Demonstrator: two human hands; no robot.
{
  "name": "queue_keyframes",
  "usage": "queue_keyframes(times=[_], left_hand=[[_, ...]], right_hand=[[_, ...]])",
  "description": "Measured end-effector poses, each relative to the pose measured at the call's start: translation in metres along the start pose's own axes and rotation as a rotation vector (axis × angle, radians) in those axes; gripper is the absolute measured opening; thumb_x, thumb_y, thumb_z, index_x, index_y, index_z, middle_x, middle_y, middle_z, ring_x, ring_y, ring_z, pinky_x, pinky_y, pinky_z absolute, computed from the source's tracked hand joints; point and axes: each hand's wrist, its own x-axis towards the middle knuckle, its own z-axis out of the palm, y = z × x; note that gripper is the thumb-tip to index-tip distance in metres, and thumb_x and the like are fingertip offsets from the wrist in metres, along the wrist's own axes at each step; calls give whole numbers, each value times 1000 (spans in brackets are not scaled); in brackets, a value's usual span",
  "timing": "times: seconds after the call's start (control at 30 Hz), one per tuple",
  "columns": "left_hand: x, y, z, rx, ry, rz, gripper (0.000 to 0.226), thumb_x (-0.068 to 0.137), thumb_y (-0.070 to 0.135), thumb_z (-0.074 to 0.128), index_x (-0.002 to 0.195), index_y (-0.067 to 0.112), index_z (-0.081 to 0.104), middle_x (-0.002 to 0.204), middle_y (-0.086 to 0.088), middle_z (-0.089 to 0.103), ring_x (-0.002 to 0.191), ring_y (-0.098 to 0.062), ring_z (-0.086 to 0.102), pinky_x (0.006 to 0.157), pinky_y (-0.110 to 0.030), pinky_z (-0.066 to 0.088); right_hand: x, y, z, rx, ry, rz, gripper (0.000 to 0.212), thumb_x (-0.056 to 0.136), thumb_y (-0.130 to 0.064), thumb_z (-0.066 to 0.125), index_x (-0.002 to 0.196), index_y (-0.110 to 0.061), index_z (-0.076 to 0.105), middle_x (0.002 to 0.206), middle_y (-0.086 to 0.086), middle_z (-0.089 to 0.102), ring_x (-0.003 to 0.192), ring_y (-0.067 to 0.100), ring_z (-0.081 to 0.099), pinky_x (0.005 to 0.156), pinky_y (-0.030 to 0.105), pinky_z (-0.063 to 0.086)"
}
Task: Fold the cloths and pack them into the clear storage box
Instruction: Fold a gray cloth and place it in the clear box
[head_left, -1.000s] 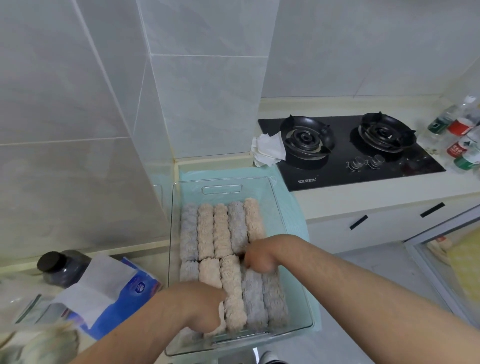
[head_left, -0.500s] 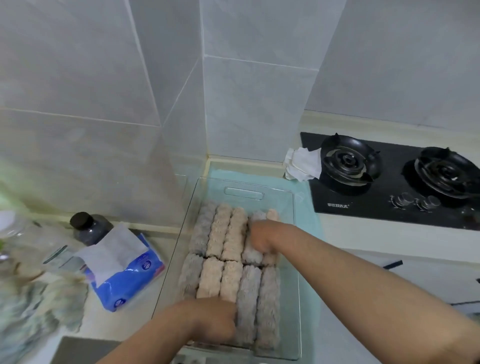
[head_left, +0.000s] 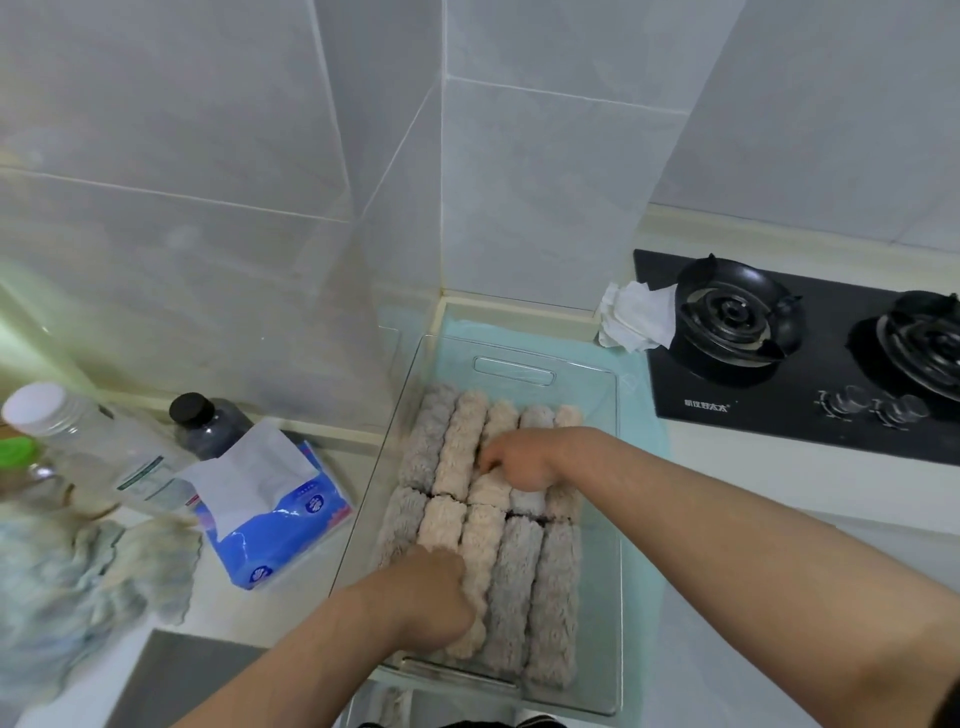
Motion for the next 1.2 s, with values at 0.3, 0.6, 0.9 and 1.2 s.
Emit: queue_keyframes(times=[0.3,0.6,0.9,1.2], left_hand=[[-2,3,13,-81,47,-11,59,83,40,39,138,18,35,143,-15,33,130,-37,38,107,-42,34],[-21,-3,4,-82,221,-45,46,90,41,43,127,14,43,135,-14,38,121,-33,46,96,-37,39],[-16,1,12,133,103,36,51,91,43,40,136,19,40,137,-13,35,125,-37,41,102,-43,37],[7,15,13,140,-57,201,45,89,39,41,130,23,44,134,-4,53,119,-25,51,92,-35,42]], right_hand=[[11,-20,-29,164,188,-65,53,92,1,38,139,-18,51,151,2,40,138,20,37,104,24,29],[32,-20,-25,-40,128,-85,43,92,-6,42,131,-17,57,138,4,53,123,23,51,100,31,40],[32,-30,-25,302,173,-158,57,87,4,43,137,-22,52,128,1,55,118,18,51,96,25,39],[-4,13,-24,323,-119,203,41,97,-6,29,135,-3,42,102,19,60,83,31,60,64,36,55]])
